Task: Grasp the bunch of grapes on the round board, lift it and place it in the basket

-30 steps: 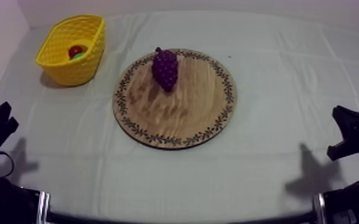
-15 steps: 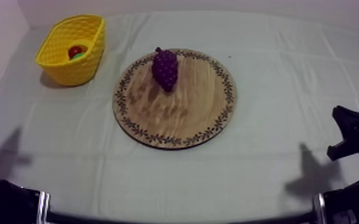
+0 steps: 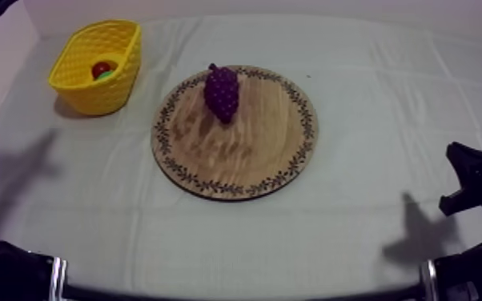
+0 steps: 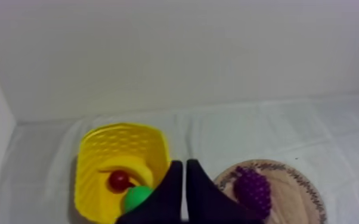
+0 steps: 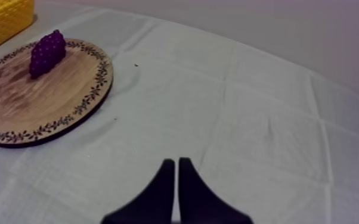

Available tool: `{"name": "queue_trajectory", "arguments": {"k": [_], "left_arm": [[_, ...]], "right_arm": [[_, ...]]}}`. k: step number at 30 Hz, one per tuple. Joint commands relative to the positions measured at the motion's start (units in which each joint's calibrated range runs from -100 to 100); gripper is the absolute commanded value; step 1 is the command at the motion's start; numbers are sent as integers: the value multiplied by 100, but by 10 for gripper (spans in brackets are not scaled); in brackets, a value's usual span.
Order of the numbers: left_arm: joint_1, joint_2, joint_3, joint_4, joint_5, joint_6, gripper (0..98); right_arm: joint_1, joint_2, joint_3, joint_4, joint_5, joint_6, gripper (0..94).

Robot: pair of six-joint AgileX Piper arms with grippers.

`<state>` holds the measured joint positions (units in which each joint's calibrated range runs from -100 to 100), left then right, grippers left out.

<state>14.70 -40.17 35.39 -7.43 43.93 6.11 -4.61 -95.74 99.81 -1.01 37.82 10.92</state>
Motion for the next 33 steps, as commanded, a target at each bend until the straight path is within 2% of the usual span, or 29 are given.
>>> {"name": "queue_trajectory", "arguments": {"k": [1, 8, 13, 20, 25, 33], "left_arm": [[302, 940, -771, -152, 281, 284, 0], [751, 2527, -2399, -285, 1388, 724, 0], [983, 3650, -3388, -417, 1964, 1060, 0], [1215, 4984, -4192, -577, 2365, 1400, 0], [1345, 5784, -4622, -598, 2723, 1529, 0], [1469, 6670, -5066, -588, 2905, 1665, 0]], "right_arm": [[2, -1, -3, 1, 0, 4, 4], [2, -1, -3, 1, 0, 3, 4], [2, -1, -3, 1, 0, 4, 4], [2, -1, -3, 1, 0, 4, 4], [2, -1, -3, 1, 0, 4, 4], [2, -1, -3, 1, 0, 4, 4]]}}
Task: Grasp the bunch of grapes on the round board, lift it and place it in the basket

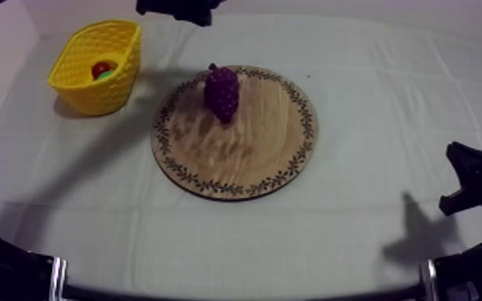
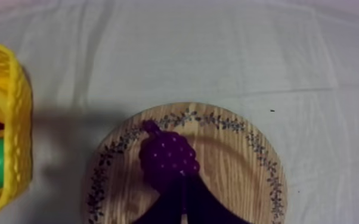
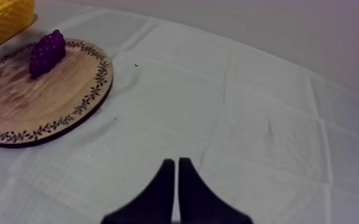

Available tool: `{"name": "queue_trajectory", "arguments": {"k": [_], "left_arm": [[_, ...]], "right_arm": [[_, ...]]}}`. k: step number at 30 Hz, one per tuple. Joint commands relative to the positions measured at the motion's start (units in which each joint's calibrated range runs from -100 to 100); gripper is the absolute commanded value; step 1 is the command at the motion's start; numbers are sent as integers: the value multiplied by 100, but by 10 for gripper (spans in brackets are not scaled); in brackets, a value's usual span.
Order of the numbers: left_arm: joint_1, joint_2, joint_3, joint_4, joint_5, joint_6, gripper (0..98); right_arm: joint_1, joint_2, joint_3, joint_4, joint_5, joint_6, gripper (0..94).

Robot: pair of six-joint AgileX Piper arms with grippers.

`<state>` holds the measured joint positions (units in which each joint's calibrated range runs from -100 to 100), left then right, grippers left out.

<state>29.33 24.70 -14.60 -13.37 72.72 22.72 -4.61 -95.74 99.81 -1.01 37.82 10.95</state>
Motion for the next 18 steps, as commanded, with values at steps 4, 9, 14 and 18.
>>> {"name": "queue_trajectory", "arguments": {"k": [4, 9, 14, 18], "left_arm": [[49, 429, -271, 18, 96, 25, 0], [55, 568, -422, 35, 129, 66, 31], [58, 638, -454, 12, 300, 252, 386], [38, 676, -415, -5, 438, 382, 705]], "right_arm": [[2, -1, -3, 1, 0, 1, 4], [2, -1, -3, 1, 0, 1, 4], [2, -1, -3, 1, 0, 1, 4], [2, -1, -3, 1, 0, 1, 4]]}}
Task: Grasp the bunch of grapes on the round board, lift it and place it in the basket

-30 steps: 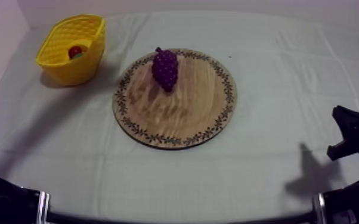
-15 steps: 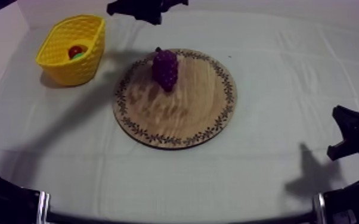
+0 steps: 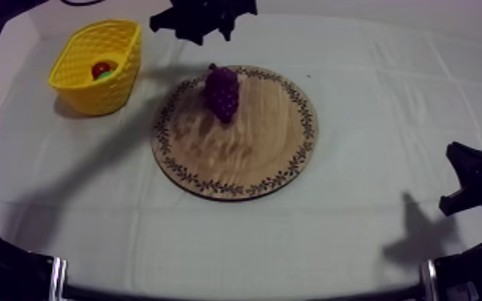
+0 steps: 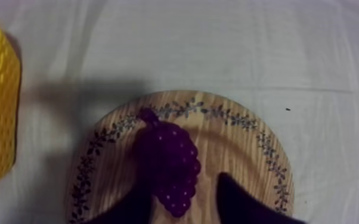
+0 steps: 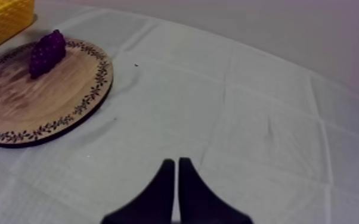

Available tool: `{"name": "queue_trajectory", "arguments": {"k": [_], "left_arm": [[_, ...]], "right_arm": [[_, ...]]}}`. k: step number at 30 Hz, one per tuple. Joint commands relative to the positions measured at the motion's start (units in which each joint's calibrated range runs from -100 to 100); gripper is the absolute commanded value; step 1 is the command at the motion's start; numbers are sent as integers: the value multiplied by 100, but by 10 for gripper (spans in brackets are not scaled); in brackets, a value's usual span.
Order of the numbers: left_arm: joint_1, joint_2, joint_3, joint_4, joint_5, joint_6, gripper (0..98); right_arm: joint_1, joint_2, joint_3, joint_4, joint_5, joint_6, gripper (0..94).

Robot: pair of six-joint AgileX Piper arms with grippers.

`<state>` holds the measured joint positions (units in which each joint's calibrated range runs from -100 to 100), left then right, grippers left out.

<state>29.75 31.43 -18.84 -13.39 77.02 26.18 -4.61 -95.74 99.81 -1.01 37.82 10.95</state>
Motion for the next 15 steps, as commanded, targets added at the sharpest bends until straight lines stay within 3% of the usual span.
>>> {"name": "queue_trajectory", "arguments": {"k": [1, 6, 15], "left_arm": [[-13, 10, 16, -5, 33, 69, 762], [-41, 68, -7, -13, 153, 205, 918], [-43, 272, -106, 42, 413, 283, 961]], "right_arm": [[2, -1, -3, 1, 0, 1, 4], [2, -1, -3, 1, 0, 1, 4], [2, -1, -3, 1, 0, 1, 4]]}}
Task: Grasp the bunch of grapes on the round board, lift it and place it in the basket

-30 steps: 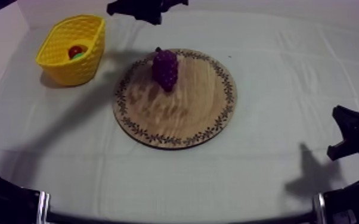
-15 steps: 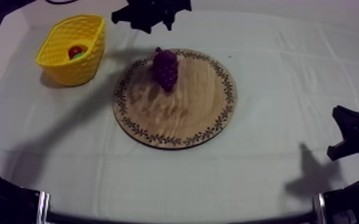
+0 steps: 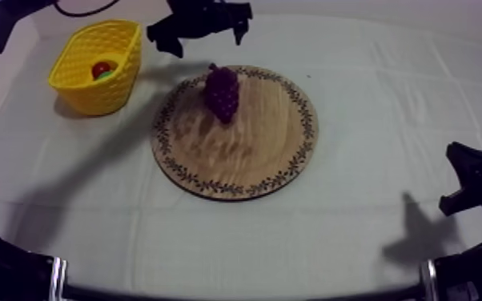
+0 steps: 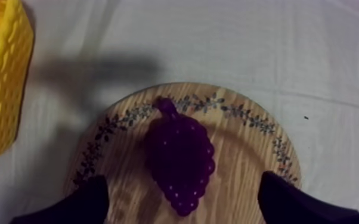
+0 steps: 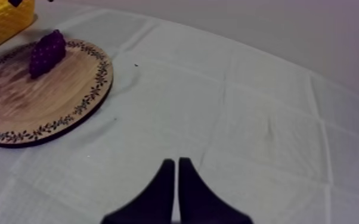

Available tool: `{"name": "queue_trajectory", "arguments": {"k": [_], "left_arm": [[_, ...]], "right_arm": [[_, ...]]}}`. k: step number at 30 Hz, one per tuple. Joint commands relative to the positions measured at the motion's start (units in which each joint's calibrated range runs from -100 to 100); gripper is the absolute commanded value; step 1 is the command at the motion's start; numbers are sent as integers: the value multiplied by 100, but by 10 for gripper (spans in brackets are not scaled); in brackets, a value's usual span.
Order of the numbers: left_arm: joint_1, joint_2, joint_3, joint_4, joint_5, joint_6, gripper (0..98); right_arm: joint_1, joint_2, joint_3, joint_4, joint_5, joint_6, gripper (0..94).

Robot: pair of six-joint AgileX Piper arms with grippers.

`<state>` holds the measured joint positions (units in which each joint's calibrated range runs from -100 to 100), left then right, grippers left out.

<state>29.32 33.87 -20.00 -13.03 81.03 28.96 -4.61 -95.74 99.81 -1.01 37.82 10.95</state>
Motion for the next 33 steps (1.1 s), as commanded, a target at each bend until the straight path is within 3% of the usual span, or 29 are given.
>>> {"name": "queue_trajectory", "arguments": {"k": [1, 19, 33], "left_arm": [[3, 67, 21, 9, 11, 7, 962], [3, 1527, -595, 81, -214, 173, 955], [-44, 2205, -1305, 104, 50, 173, 951]], "right_arm": [[2, -1, -3, 1, 0, 1, 4], [2, -1, -3, 1, 0, 1, 4], [2, -1, -3, 1, 0, 1, 4]]}}
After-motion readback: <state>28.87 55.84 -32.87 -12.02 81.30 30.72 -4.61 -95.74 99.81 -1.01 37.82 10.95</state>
